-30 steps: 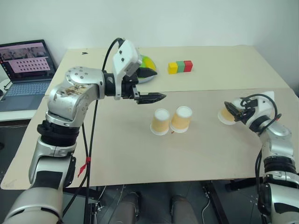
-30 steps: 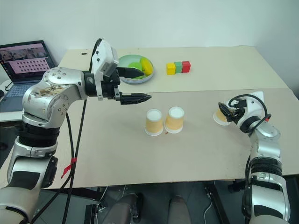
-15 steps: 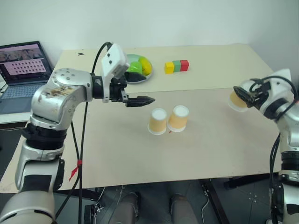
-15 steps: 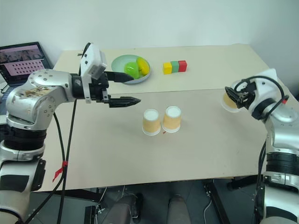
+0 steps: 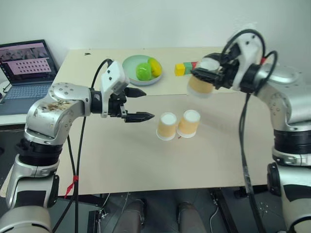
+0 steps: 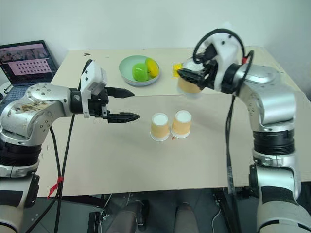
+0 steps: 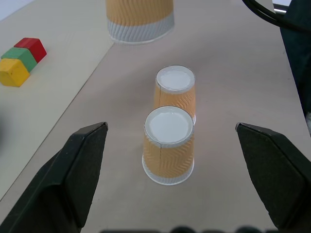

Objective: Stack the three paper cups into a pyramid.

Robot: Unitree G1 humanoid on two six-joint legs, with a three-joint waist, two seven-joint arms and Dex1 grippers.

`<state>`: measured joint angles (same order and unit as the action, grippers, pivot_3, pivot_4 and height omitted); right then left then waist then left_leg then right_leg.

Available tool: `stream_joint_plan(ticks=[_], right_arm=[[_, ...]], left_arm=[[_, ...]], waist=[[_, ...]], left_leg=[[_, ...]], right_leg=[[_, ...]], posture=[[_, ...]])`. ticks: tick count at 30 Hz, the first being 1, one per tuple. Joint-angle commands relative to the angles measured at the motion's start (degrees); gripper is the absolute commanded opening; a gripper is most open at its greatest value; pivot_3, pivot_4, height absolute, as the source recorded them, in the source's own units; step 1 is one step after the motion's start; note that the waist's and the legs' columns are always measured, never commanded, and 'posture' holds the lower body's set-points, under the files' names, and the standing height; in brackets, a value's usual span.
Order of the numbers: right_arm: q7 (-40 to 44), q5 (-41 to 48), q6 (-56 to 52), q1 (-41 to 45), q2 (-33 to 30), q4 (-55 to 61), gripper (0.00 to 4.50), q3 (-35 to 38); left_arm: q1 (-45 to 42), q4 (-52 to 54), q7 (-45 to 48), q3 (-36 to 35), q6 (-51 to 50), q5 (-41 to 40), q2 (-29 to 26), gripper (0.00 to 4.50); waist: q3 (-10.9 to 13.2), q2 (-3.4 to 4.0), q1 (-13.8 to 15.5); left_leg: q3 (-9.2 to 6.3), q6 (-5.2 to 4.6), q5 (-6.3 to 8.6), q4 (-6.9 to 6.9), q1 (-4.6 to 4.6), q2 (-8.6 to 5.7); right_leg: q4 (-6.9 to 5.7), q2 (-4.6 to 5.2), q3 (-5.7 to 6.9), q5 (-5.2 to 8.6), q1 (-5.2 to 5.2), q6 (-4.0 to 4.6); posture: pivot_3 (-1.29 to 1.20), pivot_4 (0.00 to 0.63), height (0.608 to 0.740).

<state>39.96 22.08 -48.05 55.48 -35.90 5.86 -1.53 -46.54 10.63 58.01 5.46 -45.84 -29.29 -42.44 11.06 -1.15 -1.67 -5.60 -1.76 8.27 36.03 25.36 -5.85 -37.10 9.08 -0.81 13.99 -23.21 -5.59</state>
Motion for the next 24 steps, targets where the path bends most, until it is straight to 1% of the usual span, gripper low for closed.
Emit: stream_joint_plan(ticks=[1, 5, 10, 17, 24], right_arm=[[-2.0, 1.7, -3.7, 1.1, 1.7, 4.7, 2.73, 0.6], [-4.5, 3.5, -9.4, 0.5, 3.8, 7.4, 2.73, 1.1], [-6.7, 4.6, -15.0, -1.7, 4.2, 12.3, 2.73, 0.7], [-8.5, 4.6, -15.8, -5.8, 5.2, 15.3, 2.73, -0.2], [-9.3, 4.8, -15.7, -6.7, 5.9, 15.3, 2.73, 0.5]], left_arm=[[0.0, 2.0, -1.2, -1.9, 0.7, -0.1, 0.0, 4.50], [0.1, 2.3, -1.8, -1.8, 0.5, -0.3, 0.1, 4.50], [-0.1, 1.5, -1.9, -1.2, 1.1, 0.1, 0.3, 4.50], [-0.7, 0.8, -1.4, -0.5, 1.8, 0.7, 0.8, 4.50], [-1.1, 0.7, -1.3, -0.3, 2.0, 0.7, 1.1, 4.50]], waist=[[0.0, 0.00, 0.0], [0.0, 0.00, 0.1], [0.0, 0.00, 0.1], [0.0, 0.00, 0.2], [0.0, 0.00, 0.3]], left_leg=[[0.00, 0.01, 0.00, 0.00, 0.00, 0.00], [0.00, 0.01, -0.01, 0.00, 0.00, 0.00], [0.00, 0.02, -0.01, -0.01, 0.00, 0.01], [0.01, 0.02, -0.02, 0.01, 0.00, 0.01], [0.01, 0.02, -0.02, 0.00, 0.00, 0.01]], right_leg=[[-0.01, 0.00, 0.00, 0.00, -0.01, 0.00], [-0.02, -0.01, 0.00, 0.00, -0.02, 0.01], [-0.03, -0.02, 0.00, -0.01, -0.03, 0.01], [-0.05, -0.02, 0.00, -0.01, -0.03, 0.02], [-0.04, -0.04, -0.01, -0.01, -0.03, 0.02]], posture=[[0.00, 0.150, 0.740], [0.00, 0.150, 0.740], [0.00, 0.150, 0.740], [0.00, 0.150, 0.740], [0.00, 0.150, 0.740]])
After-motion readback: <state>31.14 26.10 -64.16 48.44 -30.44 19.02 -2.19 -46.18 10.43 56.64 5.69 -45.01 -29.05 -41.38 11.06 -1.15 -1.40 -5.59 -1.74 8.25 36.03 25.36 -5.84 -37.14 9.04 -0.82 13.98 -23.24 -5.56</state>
